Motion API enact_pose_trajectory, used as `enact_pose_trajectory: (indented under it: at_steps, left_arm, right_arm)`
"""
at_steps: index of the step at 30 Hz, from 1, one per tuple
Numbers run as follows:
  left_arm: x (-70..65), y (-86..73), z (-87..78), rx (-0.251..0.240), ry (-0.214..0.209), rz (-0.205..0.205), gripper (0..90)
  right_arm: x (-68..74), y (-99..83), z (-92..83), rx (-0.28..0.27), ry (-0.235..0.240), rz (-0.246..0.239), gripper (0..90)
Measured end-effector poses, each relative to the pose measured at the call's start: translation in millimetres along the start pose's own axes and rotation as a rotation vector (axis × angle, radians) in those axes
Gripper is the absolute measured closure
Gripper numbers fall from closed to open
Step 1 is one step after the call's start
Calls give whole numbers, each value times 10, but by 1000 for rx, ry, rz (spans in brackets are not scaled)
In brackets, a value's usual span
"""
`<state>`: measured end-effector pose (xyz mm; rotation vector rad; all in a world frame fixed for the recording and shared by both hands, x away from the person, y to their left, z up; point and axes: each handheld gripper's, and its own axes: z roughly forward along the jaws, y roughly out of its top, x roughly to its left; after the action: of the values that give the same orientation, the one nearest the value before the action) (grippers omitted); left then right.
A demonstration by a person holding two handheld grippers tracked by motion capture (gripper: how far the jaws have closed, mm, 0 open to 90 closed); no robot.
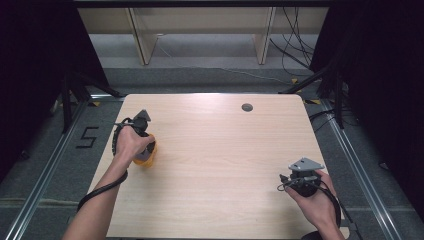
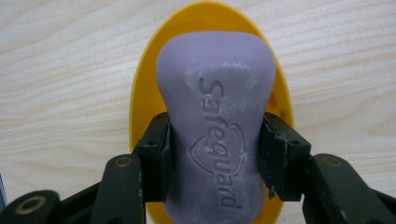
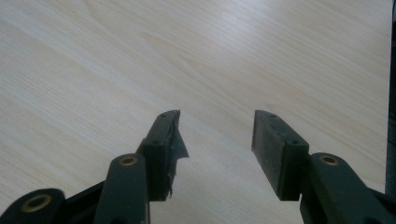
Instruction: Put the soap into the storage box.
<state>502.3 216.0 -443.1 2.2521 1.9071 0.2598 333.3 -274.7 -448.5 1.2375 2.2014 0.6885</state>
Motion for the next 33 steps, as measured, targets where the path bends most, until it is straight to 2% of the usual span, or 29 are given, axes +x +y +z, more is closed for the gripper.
enact_pose_trajectory:
  at_steps: [5,7,10,12,14,15,16,17,18,19,20,21,23,25,27,28,31,33]
  left_arm:
    - [3,-2,6,3,0,8,490]
    - [13,-3,0,26,3,34,490]
    - [0,-12,24,22,4,25,490]
    - [23,-13,25,47,10,61,490]
    - [27,-13,31,50,11,73,489]
    - [19,-19,37,51,4,60,489]
    - [-8,-28,42,42,0,19,489]
    - [-8,-28,42,42,0,19,488]
    - [-14,-27,56,16,5,15,488]
    - [5,-22,51,20,8,43,487]
    - [15,-20,49,24,5,56,487]
    - [10,-25,56,15,8,51,486]
    - [-18,-38,59,8,11,14,479]
    - [3,-33,22,7,12,52,464]
    - [8,-22,-30,-14,17,68,456]
    - [-7,-22,-55,-30,17,54,437]
    - [-11,-37,-150,-54,16,87,399]
    - [-17,-58,-200,-78,14,93,375]
  right_arm:
    - [0,1,3,-1,1,-3,518]
    - [0,1,2,-1,1,-3,518]
    - [0,1,1,-1,1,-2,518]
    - [1,1,2,-1,1,-3,518]
    - [1,1,2,-1,1,-3,518]
    - [1,1,1,0,1,-2,518]
    - [0,0,1,-1,1,-2,518]
    - [0,0,1,-1,1,-2,518]
    - [0,1,1,-1,1,-3,518]
    - [1,1,1,0,1,-2,518]
    - [1,1,2,-1,1,-3,518]
    - [2,1,2,-1,2,-3,518]
    - [2,1,2,-1,1,-3,517]
    - [2,0,2,0,1,-1,517]
    - [1,1,3,-1,2,-3,517]
    - [1,1,3,0,2,-3,516]
    - [2,1,2,0,1,-3,516]
    - [1,0,2,0,2,-3,516]
